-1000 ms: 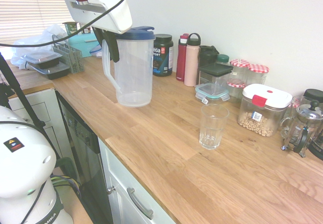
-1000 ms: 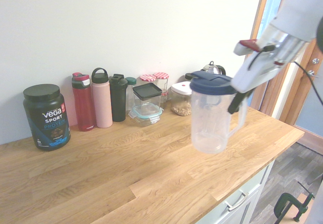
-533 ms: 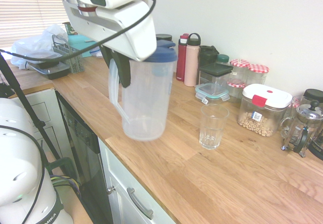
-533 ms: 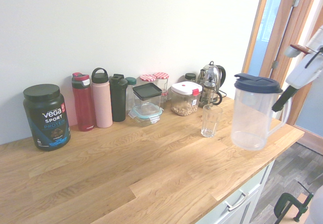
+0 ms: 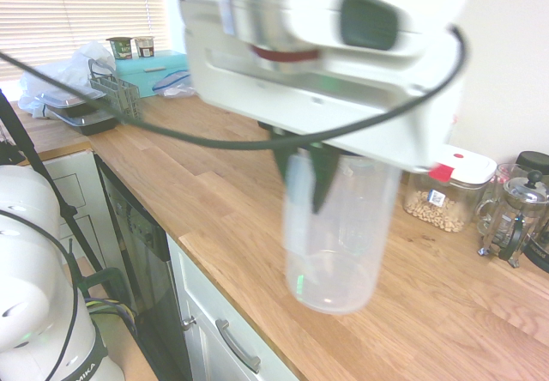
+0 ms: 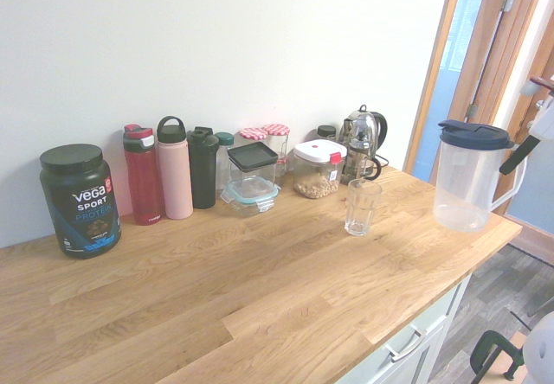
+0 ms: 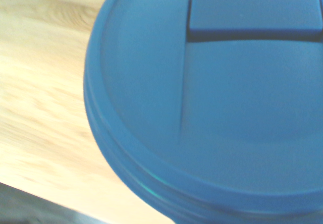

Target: Pour me some water

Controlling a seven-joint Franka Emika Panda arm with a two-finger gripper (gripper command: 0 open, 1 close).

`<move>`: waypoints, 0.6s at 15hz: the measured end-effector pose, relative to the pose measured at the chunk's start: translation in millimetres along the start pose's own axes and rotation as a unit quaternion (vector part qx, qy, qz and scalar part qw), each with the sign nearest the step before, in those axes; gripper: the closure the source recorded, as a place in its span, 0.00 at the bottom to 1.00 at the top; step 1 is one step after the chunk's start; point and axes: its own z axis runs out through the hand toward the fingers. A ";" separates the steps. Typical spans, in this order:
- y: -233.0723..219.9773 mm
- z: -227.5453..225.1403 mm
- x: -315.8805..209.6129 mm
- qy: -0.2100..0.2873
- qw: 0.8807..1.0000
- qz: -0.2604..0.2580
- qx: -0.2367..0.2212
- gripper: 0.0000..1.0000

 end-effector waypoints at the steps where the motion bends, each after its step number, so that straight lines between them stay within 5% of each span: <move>1: -3.3 3.8 21.1 -0.012 0.999 -0.033 -0.011 1.00; 5: -40.1 25.8 74.0 -0.063 0.987 -0.123 -0.078 1.00; 9: -99.9 52.6 106.0 -0.111 0.956 -0.200 -0.183 1.00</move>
